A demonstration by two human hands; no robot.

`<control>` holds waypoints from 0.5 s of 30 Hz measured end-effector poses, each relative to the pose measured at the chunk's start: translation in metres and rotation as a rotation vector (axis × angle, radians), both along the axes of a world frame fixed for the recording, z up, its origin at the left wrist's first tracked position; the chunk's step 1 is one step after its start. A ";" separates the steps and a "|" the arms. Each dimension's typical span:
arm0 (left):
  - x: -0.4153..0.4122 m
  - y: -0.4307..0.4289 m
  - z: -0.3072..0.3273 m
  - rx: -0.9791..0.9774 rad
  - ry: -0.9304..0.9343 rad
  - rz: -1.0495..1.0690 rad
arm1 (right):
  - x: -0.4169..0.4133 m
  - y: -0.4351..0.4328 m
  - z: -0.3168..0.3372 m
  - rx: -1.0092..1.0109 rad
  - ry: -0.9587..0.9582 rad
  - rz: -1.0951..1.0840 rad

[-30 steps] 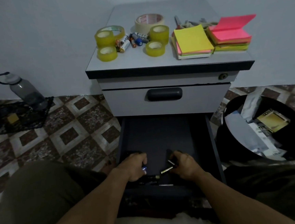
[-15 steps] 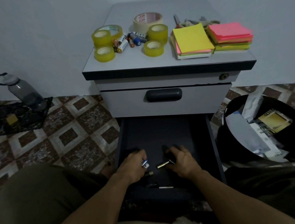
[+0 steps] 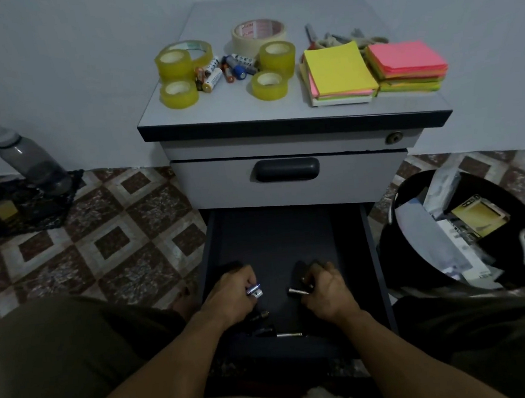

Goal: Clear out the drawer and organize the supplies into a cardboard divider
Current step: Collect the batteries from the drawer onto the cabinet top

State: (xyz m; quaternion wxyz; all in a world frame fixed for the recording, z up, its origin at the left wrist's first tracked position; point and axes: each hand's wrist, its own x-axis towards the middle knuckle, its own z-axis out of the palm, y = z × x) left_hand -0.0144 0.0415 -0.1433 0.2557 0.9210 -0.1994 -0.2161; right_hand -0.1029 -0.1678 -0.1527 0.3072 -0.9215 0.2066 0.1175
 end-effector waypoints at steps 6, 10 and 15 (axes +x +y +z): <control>-0.002 -0.003 0.001 0.004 -0.036 -0.046 | -0.001 -0.002 0.000 -0.008 -0.011 -0.123; 0.002 -0.003 0.001 0.030 -0.005 -0.046 | 0.003 -0.004 0.000 0.028 -0.025 -0.120; 0.002 -0.005 -0.002 0.034 -0.010 -0.014 | 0.008 0.000 -0.002 0.013 -0.037 -0.108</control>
